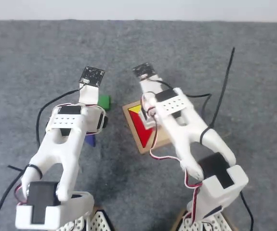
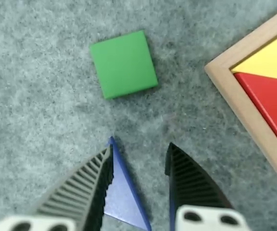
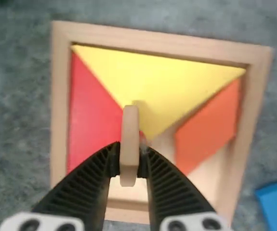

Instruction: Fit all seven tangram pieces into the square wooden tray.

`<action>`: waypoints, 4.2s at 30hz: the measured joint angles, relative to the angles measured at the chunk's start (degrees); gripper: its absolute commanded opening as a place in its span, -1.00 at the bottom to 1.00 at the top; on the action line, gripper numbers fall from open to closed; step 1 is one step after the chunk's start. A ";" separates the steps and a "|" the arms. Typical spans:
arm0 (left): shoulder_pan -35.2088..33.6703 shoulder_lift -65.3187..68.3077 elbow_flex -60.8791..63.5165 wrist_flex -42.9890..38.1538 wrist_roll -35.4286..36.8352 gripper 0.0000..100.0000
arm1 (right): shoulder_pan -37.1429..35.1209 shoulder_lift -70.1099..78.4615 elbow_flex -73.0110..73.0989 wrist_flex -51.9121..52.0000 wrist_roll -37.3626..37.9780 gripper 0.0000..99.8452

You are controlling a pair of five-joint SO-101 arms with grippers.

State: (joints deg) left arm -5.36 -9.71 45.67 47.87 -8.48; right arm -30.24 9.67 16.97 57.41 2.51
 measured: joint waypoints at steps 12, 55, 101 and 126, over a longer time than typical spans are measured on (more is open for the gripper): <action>0.00 0.00 0.00 0.00 0.00 -0.66 | -1.58 0.00 0.00 0.00 0.79 -0.65; 0.09 0.00 0.88 -1.05 0.00 -0.66 | 3.34 0.70 0.00 1.58 3.08 -0.65; 0.09 0.00 0.88 -1.05 0.00 -0.66 | 8.88 -4.04 3.16 1.49 8.35 -0.65; 0.09 0.00 0.88 -1.05 0.00 -0.66 | 6.59 -2.37 3.16 -4.22 8.35 -0.65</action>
State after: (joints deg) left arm -5.27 -9.71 46.55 46.81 -8.48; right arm -23.65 7.30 20.13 53.19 10.86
